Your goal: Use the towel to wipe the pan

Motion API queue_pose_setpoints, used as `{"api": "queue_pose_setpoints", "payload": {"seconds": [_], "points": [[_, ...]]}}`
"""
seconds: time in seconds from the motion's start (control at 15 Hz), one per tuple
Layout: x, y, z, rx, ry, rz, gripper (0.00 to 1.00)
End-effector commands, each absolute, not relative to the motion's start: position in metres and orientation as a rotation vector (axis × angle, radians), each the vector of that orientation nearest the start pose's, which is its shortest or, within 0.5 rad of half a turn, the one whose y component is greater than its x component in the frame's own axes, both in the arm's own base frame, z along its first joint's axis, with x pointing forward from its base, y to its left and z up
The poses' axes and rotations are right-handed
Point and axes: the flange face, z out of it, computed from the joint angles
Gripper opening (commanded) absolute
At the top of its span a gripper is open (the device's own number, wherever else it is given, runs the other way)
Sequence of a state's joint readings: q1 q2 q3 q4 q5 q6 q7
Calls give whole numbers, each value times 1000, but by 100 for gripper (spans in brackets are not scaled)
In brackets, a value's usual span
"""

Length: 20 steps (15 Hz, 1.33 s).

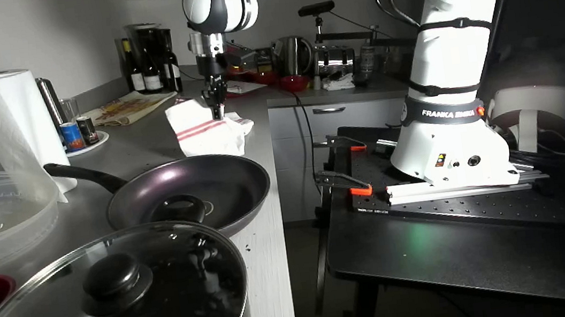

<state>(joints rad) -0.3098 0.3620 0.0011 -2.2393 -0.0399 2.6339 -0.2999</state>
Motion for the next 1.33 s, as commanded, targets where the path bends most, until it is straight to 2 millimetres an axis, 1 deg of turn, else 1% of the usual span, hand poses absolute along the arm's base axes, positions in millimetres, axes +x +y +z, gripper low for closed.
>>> {"api": "queue_pose_setpoints", "payload": {"seconds": [0.0, 0.27, 0.47, 0.6, 0.67, 0.73, 0.8, 0.87, 1.0, 1.27], "points": [[540, -166, 177, -3146, -55, 66, 4], [547, -164, 136, -3137, -64, 170, 4], [549, -160, 113, -3125, -84, 230, 4], [550, -158, 104, -3119, -98, 249, 4], [551, -157, 105, -3123, -102, 243, 40], [552, -157, 108, -3125, -102, 244, 41], [552, -155, 110, -3126, -108, 238, 46], [551, -153, 111, -3131, -110, 231, 55], [549, -147, 114, -3136, -134, 218, 67], [545, -133, 121, -3149, -187, 199, 96]]}}
